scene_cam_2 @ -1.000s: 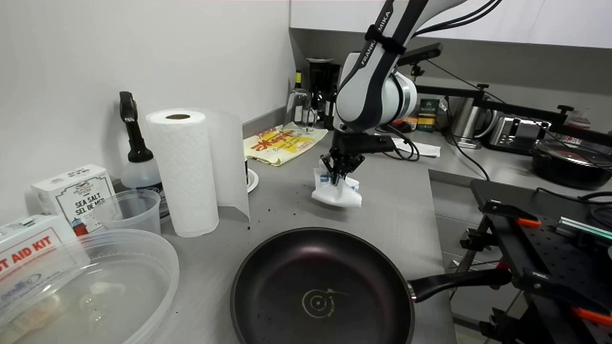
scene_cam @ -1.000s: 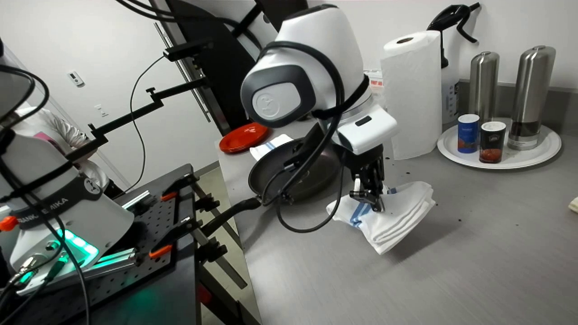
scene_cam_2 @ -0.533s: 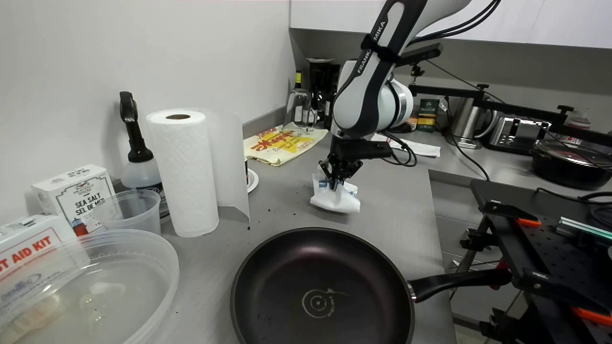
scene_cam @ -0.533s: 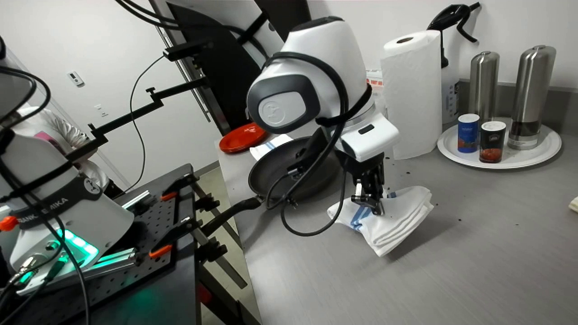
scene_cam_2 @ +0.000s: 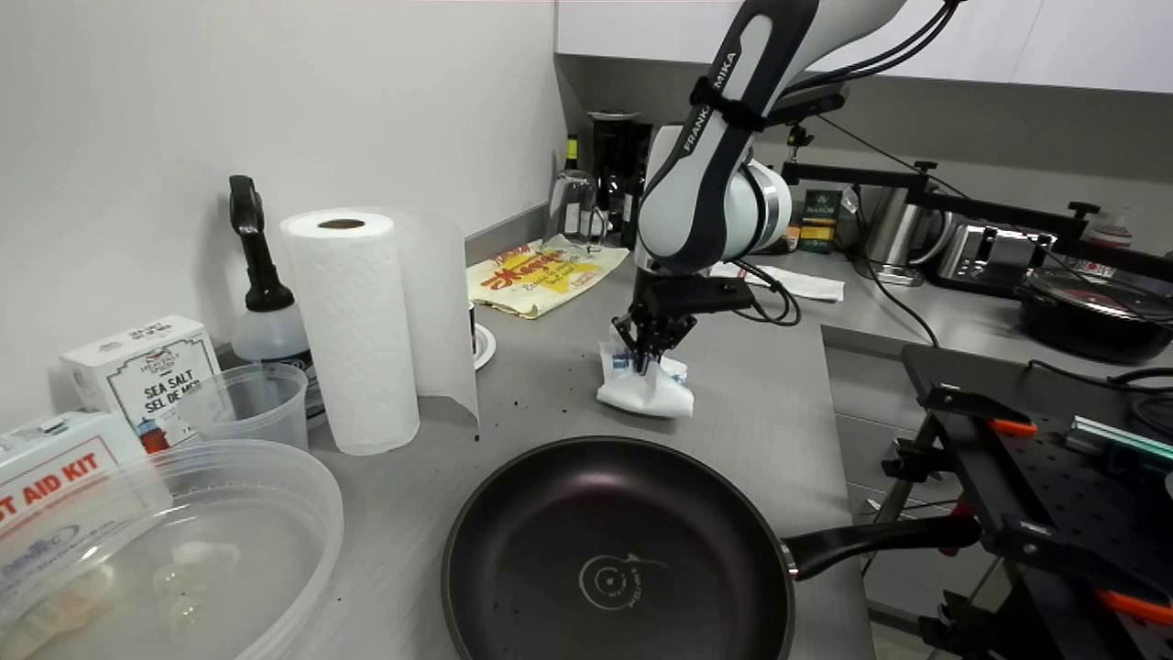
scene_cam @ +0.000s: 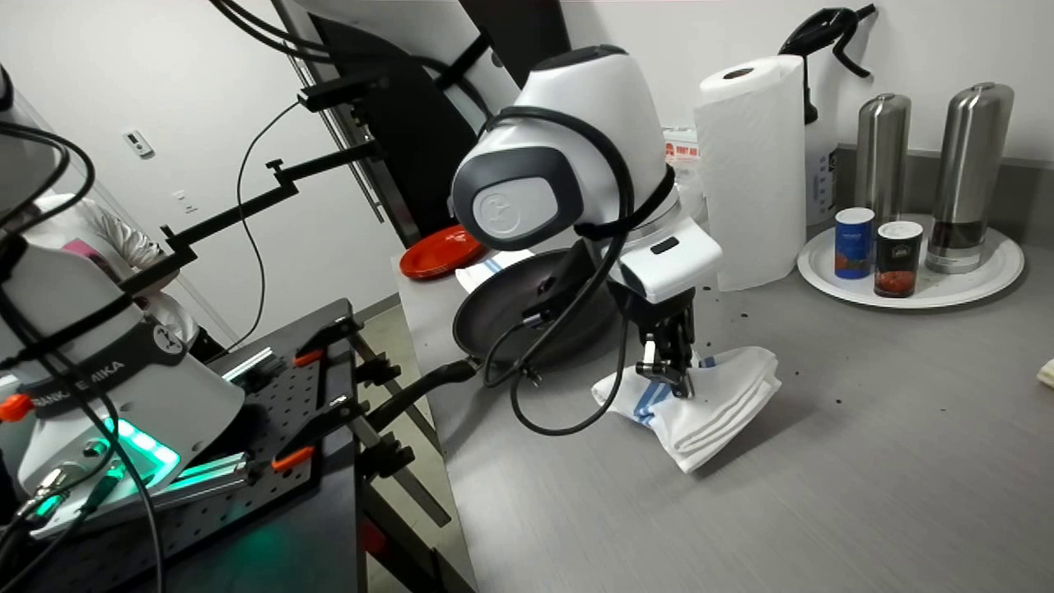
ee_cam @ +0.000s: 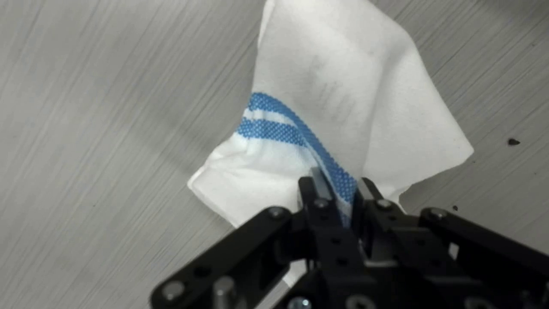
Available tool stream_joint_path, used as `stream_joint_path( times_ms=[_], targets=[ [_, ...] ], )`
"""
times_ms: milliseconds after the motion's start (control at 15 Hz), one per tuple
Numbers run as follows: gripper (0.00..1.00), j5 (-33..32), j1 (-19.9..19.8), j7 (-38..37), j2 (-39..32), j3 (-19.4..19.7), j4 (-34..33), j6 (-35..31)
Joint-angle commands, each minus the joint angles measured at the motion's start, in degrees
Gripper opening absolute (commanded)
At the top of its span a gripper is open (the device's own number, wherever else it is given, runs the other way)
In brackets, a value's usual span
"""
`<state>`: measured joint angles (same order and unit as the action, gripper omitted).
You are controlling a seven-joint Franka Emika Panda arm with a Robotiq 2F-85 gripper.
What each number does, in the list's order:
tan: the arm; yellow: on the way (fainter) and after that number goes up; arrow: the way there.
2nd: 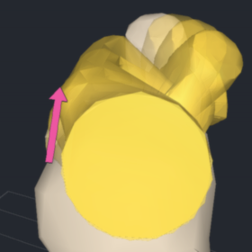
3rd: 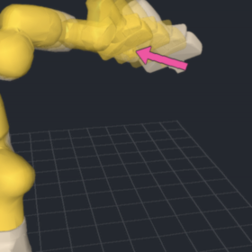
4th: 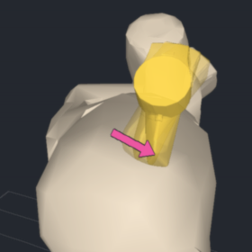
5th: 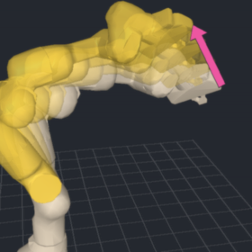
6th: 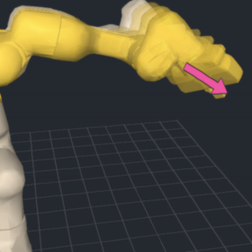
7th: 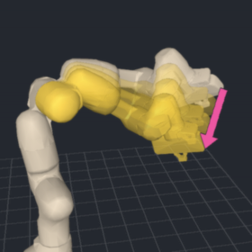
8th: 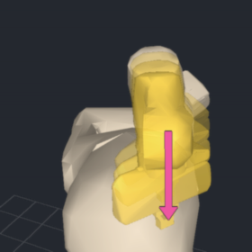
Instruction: Wipe the pan with the dish cloth
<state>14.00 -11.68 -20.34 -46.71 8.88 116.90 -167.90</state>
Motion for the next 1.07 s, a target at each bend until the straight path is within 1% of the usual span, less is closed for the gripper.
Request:
stream_joint_path(
  times_ms=[0,200,267,333,867,933,1000],
  targets=[
    [0.03,0.36,1.07,0.96,-0.15,0.87,-0.57,1.14],
    [0.04,0.1,1.49,0.94,-0.05,1.22,-0.32,1.49],
    [0.29,-0.04,1.71,0.95,-0.02,1.41,-0.23,1.77],
    [0.39,-0.08,1.85,0.91,-0.01,1.55,-0.19,1.97],
    [0.94,-0.46,2.65,1.08,0.22,2.3,0.11,3.95],
    [0.99,-0.55,2.71,1.19,0.26,2.3,0.14,4.19],
    [1.0,-0.63,2.67,1.42,0.38,2.16,0.25,4.31]
  ],
)
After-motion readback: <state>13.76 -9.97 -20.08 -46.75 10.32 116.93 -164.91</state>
